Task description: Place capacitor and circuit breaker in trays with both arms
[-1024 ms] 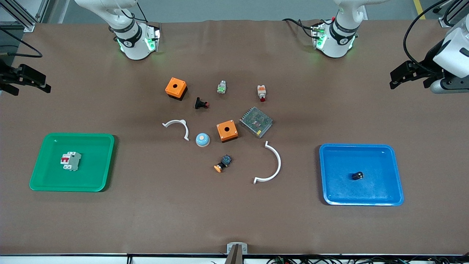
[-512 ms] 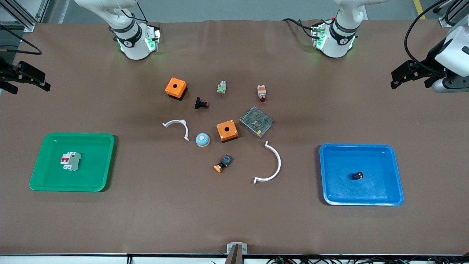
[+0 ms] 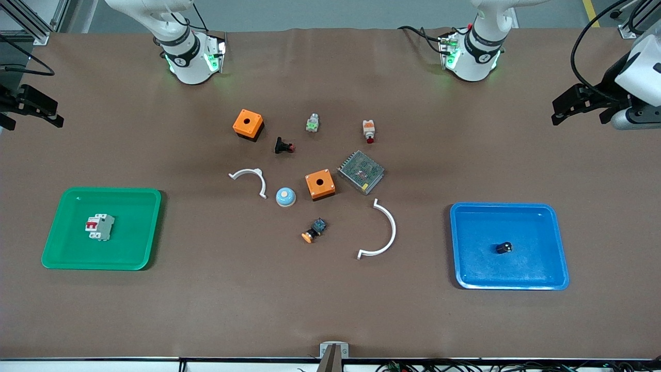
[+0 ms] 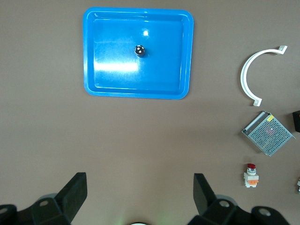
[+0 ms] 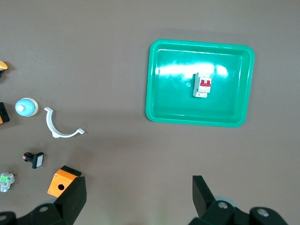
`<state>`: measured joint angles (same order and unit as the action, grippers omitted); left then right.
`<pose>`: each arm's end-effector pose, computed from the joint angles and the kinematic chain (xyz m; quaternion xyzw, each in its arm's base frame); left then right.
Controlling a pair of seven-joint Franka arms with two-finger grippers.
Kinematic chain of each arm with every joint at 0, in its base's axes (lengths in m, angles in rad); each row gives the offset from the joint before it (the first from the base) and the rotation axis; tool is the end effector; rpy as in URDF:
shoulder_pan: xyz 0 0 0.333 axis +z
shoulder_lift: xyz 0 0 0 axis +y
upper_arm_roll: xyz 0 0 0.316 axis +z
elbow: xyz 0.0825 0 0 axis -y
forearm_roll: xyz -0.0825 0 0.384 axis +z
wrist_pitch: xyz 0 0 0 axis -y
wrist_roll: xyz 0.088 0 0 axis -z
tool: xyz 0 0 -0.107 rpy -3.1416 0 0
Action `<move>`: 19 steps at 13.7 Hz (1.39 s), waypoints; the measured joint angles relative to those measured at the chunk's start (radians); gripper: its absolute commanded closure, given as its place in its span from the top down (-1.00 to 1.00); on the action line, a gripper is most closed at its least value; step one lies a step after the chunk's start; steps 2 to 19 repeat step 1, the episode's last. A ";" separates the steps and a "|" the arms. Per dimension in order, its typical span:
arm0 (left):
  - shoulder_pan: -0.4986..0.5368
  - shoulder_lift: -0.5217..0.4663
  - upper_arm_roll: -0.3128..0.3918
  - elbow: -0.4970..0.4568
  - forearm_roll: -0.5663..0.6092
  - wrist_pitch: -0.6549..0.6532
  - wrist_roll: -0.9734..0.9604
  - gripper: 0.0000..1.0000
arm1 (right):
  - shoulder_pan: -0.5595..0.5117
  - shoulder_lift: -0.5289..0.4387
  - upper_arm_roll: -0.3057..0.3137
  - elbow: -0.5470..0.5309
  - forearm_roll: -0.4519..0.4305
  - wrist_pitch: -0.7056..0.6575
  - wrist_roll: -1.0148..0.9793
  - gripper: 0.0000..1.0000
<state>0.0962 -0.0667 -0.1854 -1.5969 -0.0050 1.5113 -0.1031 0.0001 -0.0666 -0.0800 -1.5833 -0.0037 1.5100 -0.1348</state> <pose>0.5254 -0.0512 0.6425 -0.9999 -0.0071 0.0096 0.0046 0.5258 -0.0441 0.6492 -0.9996 -0.0274 0.0033 0.0012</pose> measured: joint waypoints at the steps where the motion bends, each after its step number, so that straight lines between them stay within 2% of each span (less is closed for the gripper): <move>1: 0.000 0.000 0.000 0.000 0.000 0.000 0.000 1.00 | 0.000 0.000 0.000 0.000 0.000 0.002 0.000 1.00; 19: 0.000 0.000 0.000 0.000 0.000 0.000 0.000 1.00 | 0.000 0.000 0.000 0.000 0.000 0.002 0.000 1.00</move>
